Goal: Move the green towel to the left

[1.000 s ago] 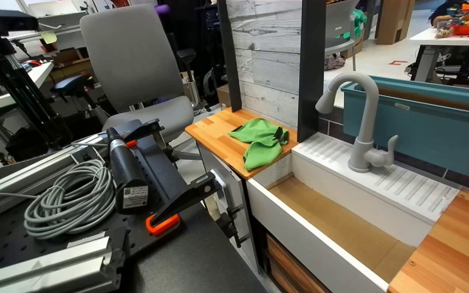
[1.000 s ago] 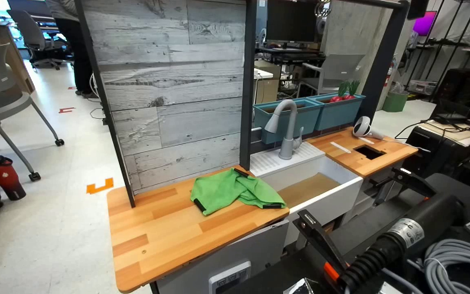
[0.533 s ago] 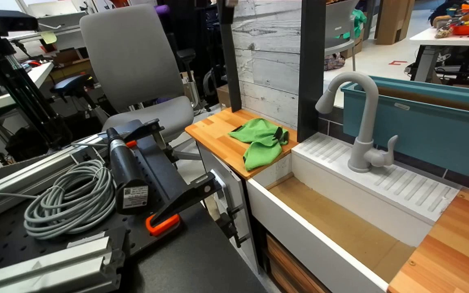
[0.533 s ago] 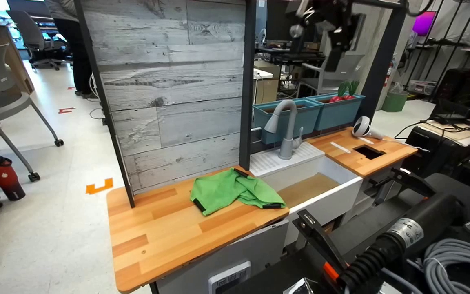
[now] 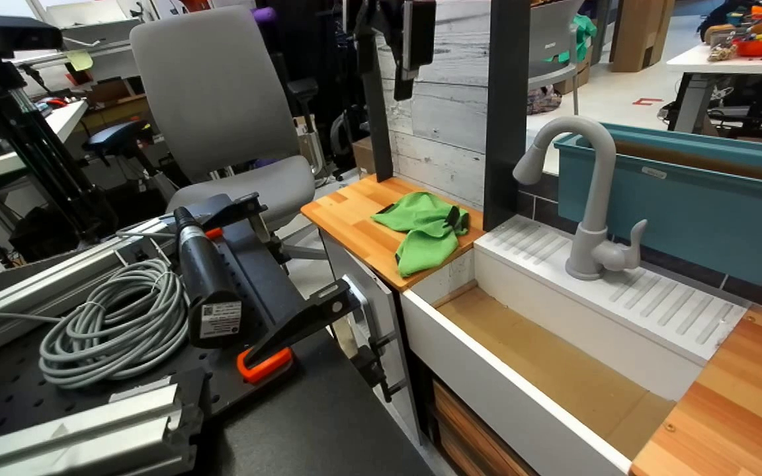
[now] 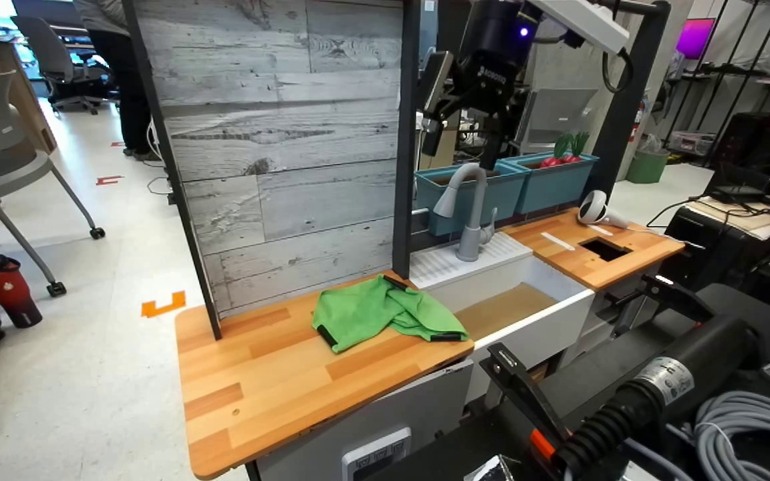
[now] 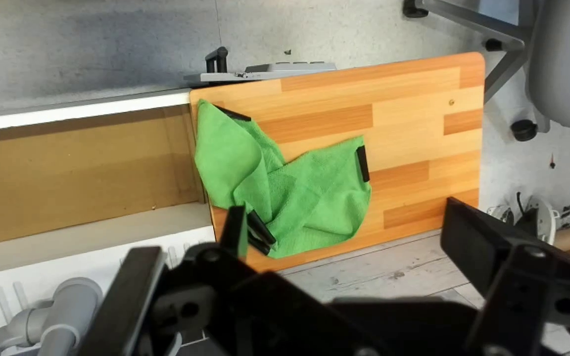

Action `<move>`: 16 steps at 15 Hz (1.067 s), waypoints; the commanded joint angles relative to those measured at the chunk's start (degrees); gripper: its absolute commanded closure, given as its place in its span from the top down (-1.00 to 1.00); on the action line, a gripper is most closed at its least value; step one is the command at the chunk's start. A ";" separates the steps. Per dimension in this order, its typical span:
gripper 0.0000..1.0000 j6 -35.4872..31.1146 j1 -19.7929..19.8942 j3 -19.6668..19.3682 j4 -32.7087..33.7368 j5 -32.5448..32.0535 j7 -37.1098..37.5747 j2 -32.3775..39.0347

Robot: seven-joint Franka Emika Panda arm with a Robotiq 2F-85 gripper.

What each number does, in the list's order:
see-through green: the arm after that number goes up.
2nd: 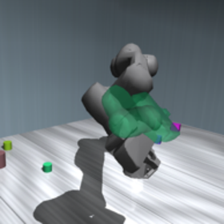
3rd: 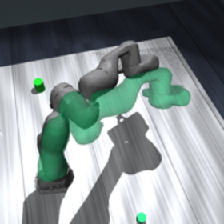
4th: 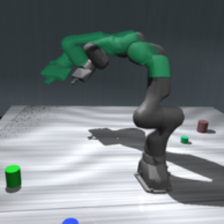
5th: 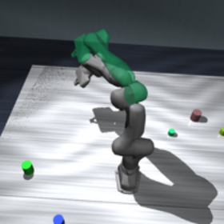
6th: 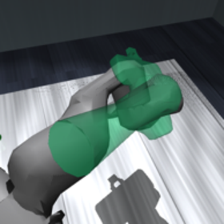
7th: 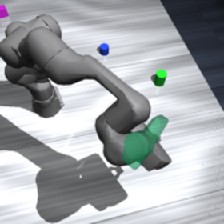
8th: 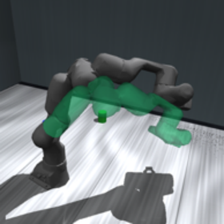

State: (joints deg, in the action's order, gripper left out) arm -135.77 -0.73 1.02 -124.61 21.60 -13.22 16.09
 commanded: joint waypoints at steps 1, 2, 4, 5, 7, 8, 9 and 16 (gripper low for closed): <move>1.00 0.02 1.32 1.26 0.04 -0.53 0.37 -0.33; 1.00 0.05 1.31 1.24 -0.01 -0.52 0.36 -0.57; 1.00 -4.07 0.17 0.81 -1.17 -1.68 3.33 -0.42; 1.00 -10.09 -1.04 0.69 -2.28 -2.23 6.37 0.73; 1.00 -19.13 -2.66 0.40 -2.32 -4.24 12.17 4.65; 1.00 -21.83 -3.83 -0.32 -2.02 -6.67 15.92 6.74; 1.00 -24.07 -5.34 -1.48 -1.35 -9.66 20.14 9.37; 1.00 -21.51 -13.90 -8.37 7.21 -18.38 36.82 24.41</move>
State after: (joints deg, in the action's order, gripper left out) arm -159.71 -12.26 -5.15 -122.93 4.72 19.42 35.20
